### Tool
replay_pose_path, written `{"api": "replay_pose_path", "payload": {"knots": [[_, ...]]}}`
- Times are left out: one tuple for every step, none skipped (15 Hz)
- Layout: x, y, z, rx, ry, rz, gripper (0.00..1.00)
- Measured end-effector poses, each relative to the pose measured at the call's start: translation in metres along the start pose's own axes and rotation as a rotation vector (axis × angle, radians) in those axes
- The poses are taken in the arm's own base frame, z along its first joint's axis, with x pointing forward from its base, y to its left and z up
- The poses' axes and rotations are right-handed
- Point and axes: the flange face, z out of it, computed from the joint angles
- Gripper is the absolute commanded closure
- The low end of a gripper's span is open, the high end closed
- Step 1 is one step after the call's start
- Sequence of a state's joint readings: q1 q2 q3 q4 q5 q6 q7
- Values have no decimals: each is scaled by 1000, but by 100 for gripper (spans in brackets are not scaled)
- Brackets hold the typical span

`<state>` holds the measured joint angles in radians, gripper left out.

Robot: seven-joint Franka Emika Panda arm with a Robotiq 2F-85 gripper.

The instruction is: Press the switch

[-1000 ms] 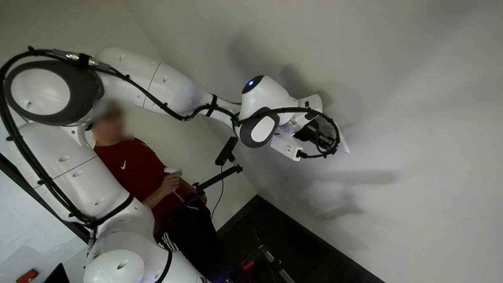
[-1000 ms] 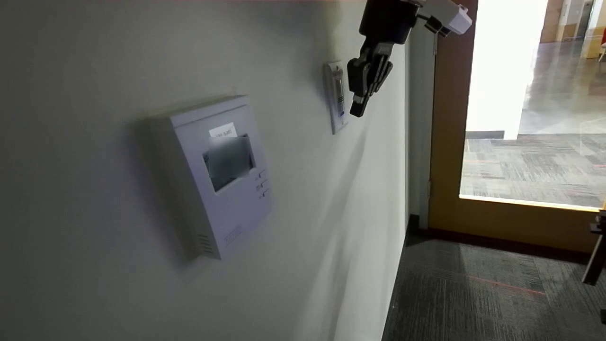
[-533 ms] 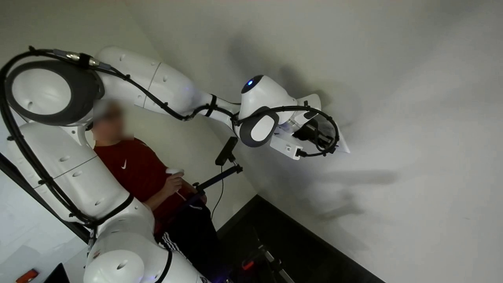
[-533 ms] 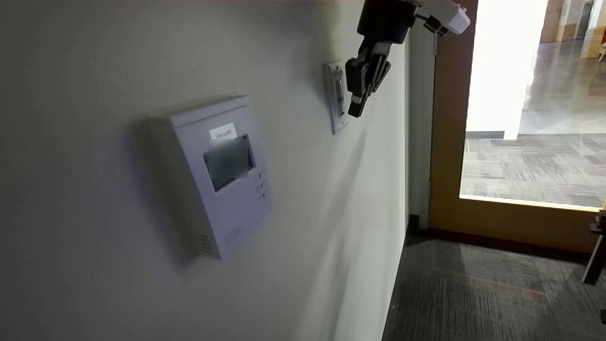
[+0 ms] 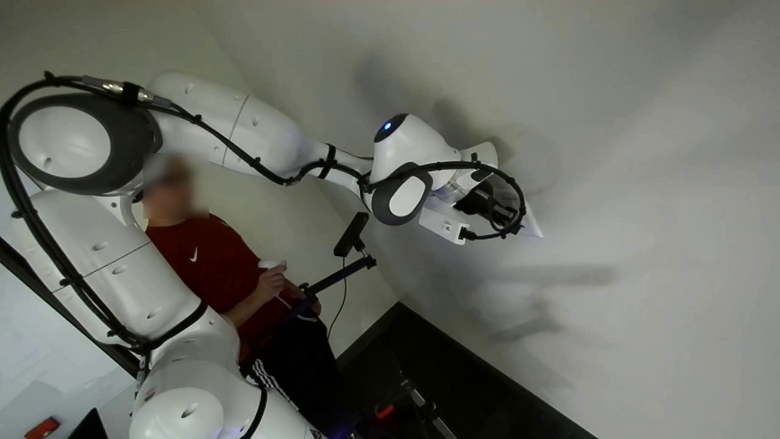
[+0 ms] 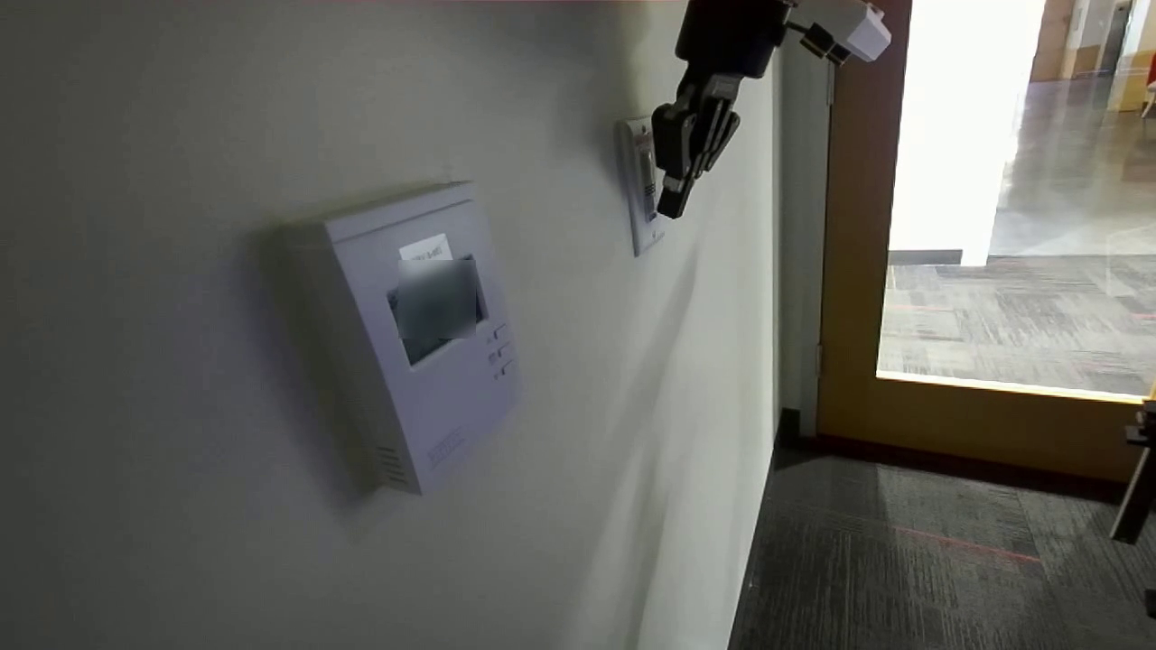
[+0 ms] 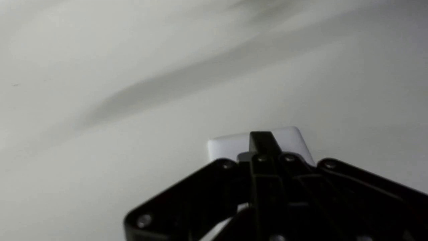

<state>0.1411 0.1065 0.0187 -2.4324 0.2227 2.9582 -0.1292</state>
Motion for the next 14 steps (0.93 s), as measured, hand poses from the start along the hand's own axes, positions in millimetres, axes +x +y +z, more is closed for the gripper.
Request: {"api": "replay_pose_path", "payload": {"knots": [[1,0,-1,1,3,0,100],[3,-1,-1,2,6,1,100],[4,-2,-2,4,9,2,100],[4,-3,-2,6,9,4,100],[4,-3,-2,7,9,7,100],[4,-3,-2,8,9,10,100],[4,-2,-2,9,9,14,100],[4,-2,-2,11,9,18,100],[4,-1,-2,14,10,19,100],[3,-1,-2,19,11,22,100],[3,0,-2,27,15,28,100],[2,1,-2,36,19,36,100],[2,2,-2,44,21,42,100],[1,3,-2,47,22,42,100]]}}
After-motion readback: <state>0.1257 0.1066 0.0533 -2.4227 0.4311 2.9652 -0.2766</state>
